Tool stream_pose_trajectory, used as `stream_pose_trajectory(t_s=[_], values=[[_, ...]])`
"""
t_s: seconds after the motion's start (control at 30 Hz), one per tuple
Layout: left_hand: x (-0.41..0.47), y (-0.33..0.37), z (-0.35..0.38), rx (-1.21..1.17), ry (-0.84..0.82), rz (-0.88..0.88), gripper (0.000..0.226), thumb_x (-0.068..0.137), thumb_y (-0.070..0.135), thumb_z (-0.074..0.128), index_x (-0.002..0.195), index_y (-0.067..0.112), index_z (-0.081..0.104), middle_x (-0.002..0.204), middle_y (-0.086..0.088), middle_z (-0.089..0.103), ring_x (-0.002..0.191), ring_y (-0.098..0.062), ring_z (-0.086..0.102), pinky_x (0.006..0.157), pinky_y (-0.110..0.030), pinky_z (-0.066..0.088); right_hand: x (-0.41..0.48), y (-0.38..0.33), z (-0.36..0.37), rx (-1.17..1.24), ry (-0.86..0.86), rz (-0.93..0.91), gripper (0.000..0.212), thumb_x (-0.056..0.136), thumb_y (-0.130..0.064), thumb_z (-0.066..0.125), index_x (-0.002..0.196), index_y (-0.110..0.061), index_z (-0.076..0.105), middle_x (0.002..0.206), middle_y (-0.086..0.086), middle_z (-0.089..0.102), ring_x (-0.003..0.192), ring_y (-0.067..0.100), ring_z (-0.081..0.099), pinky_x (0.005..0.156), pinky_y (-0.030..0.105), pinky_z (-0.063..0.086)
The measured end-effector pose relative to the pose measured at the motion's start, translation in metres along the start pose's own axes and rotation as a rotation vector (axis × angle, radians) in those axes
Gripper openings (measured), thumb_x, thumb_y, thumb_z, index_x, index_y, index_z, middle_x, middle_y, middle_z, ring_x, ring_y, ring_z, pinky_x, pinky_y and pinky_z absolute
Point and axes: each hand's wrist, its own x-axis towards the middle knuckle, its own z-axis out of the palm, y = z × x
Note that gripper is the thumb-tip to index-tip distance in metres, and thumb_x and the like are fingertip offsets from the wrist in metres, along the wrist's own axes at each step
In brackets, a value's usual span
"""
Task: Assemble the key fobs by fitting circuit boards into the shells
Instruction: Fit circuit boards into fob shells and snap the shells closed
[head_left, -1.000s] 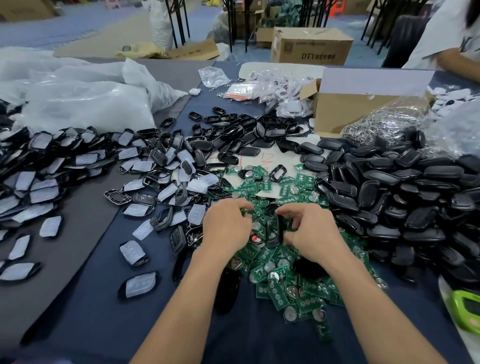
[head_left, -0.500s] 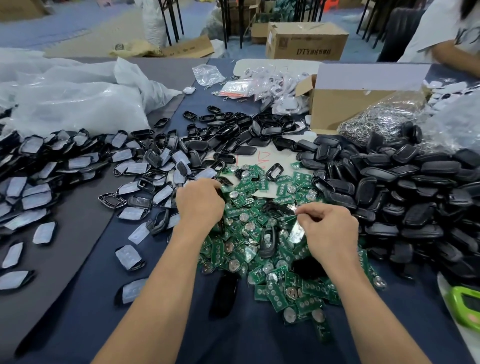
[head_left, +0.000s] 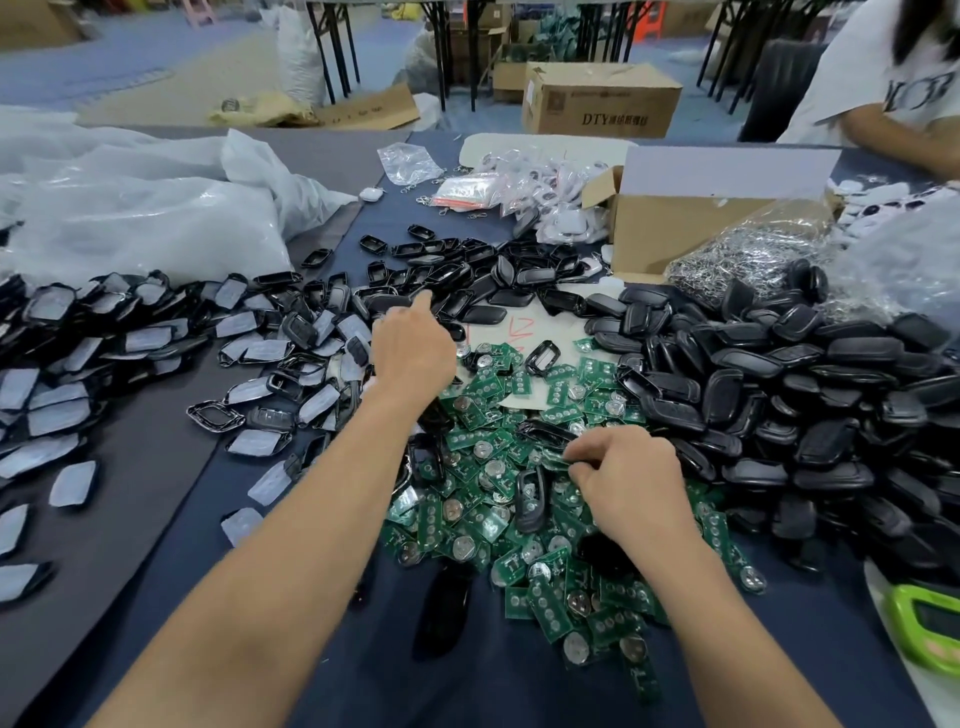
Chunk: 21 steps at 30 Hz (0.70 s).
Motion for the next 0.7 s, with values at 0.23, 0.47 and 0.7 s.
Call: stream_pose_trajectory(t_s=[0.23,0.47,0.7], values=[[0.044,0.007,0.021,0.215,-0.128,0.017,0.048,0.102,0.040,0.054,0.142,0.014,0.053,0.139,-0.013,0.061,0.134,-0.033,0.049,0.110,-0.047,0.036,0.005,-0.008,0.001,-0.106,-0.036,-0.021,0.024,0.101,-0.022,0.057,0.112,-0.032,0.076,0.088,-0.004,0.076,0.064,0.011,0.064,0.065,0.028,0.053],[0.046,0.014,0.000,0.252,-0.063,0.048,0.022,0.087,0.010,0.068,0.101,0.024,0.078,0.106,-0.002,0.075,0.101,-0.028,0.068,0.090,-0.036,0.048,0.005,-0.014,-0.005,-0.282,-0.001,-0.057,0.018,0.099,-0.029,0.061,0.091,-0.034,0.076,0.064,-0.017,0.062,0.060,0.006,0.054,0.052,0.025,0.039],[-0.009,0.015,-0.032,-0.338,0.036,-0.072,0.008,0.093,0.024,0.070,0.096,0.031,0.070,0.091,0.012,0.070,0.079,-0.015,0.065,0.066,-0.030,0.049,-0.010,-0.003,-0.005,0.422,0.192,0.095,0.019,0.076,-0.041,0.087,0.063,-0.040,0.074,0.059,-0.023,0.068,0.052,0.007,0.062,0.051,0.019,0.047]])
